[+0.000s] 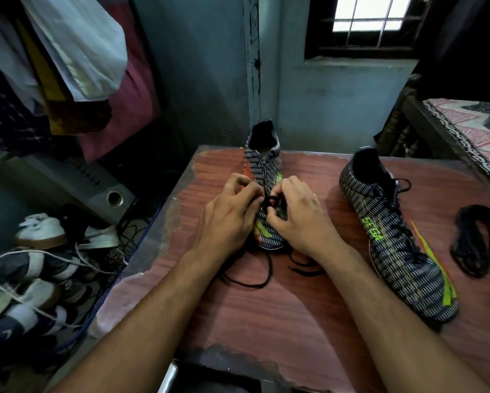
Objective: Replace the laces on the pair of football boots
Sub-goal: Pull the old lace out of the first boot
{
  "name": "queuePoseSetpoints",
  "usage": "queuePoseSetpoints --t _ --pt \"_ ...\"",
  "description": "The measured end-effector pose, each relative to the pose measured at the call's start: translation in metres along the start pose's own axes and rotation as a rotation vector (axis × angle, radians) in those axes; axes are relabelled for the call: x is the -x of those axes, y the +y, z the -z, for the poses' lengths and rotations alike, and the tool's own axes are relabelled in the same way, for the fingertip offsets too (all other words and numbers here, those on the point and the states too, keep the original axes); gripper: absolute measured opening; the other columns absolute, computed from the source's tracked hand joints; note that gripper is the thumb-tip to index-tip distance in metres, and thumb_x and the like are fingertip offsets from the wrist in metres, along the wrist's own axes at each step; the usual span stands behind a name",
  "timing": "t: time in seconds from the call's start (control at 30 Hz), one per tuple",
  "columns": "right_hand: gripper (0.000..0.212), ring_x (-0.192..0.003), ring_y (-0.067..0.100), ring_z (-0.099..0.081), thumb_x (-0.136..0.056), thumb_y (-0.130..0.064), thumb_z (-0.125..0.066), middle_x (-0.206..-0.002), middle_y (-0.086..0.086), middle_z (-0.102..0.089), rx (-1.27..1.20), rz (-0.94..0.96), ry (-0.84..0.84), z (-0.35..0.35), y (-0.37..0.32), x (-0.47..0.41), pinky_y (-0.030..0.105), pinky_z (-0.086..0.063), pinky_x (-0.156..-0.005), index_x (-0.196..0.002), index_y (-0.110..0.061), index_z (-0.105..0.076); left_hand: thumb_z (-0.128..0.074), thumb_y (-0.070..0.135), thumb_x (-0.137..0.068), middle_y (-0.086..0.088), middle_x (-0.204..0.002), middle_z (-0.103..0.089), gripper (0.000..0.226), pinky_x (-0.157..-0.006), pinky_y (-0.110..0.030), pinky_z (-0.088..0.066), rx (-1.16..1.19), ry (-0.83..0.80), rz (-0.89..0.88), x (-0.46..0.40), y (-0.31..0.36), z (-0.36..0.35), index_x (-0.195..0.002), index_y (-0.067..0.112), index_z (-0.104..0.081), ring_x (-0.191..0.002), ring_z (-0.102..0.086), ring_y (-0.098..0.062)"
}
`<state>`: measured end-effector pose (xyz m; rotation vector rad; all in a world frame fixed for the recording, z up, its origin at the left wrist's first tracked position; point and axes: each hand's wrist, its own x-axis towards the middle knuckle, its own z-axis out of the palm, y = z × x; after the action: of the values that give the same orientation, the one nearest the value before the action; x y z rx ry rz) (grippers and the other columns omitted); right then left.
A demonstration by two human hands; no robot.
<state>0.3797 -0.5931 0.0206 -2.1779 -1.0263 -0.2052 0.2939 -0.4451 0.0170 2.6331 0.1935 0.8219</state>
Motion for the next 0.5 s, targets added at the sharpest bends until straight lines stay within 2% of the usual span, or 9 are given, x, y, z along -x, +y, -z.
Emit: queuePoseSetpoints --t 0.1,0.2,0.33,0.4,0.5 --pt "0.023 -0.100 0.018 -0.049 -0.085 -0.021 -0.070 -0.104 -0.006 -0.051 0.028 0.017 -0.010 -0.001 0.002 0.000 0.041 -0.042 -0.087 -0.102 -0.024 -0.055 -0.042 0.041 -0.106 0.012 -0.125 -0.041 0.014 -0.059 -0.035 -0.047 -0.052 -0.026 0.012 0.001 0.006 0.000 -0.112 0.031 -0.050 -0.086 -0.060 -0.015" --pt "0.021 -0.101 0.018 -0.050 -0.084 -0.019 -0.070 -0.106 -0.005 -0.054 0.001 0.016 -0.006 0.000 0.003 -0.001 0.044 -0.044 -0.090 -0.101 -0.025 -0.060 -0.039 0.037 -0.108 0.011 -0.125 -0.039 0.017 -0.059 -0.030 -0.036 -0.057 -0.029 -0.006 0.004 0.009 0.001 -0.115 0.025 -0.050 -0.083 -0.057 -0.013" --pt "0.017 -0.103 0.019 -0.053 -0.087 -0.028 -0.072 -0.105 -0.007 -0.055 0.026 0.008 0.033 -0.003 0.002 -0.001 0.041 -0.043 -0.089 -0.102 -0.025 -0.065 -0.047 0.035 -0.105 0.017 -0.129 -0.043 0.019 -0.067 -0.033 -0.048 -0.001 -0.044 0.021 0.001 0.002 0.000 -0.123 0.036 -0.054 -0.098 -0.062 -0.014" --pt "0.014 -0.103 0.018 -0.054 -0.090 -0.030 -0.071 -0.104 -0.007 -0.055 0.032 0.005 0.047 -0.004 0.003 0.000 0.040 -0.042 -0.088 -0.103 -0.027 -0.067 -0.049 0.035 -0.102 0.018 -0.128 -0.045 0.019 -0.070 -0.038 -0.055 0.006 -0.054 0.011 0.001 0.000 -0.001 -0.119 0.038 -0.057 -0.101 -0.063 -0.015" --pt "0.010 -0.101 0.016 -0.054 -0.096 -0.030 -0.065 -0.102 -0.009 -0.056 -0.019 0.021 0.063 -0.004 0.006 -0.001 0.041 -0.042 -0.087 -0.106 -0.032 -0.065 -0.054 0.038 -0.100 0.020 -0.124 -0.048 0.016 -0.070 -0.033 -0.050 0.057 -0.016 0.020 0.000 -0.004 -0.002 -0.111 0.032 -0.064 -0.098 -0.062 -0.009"
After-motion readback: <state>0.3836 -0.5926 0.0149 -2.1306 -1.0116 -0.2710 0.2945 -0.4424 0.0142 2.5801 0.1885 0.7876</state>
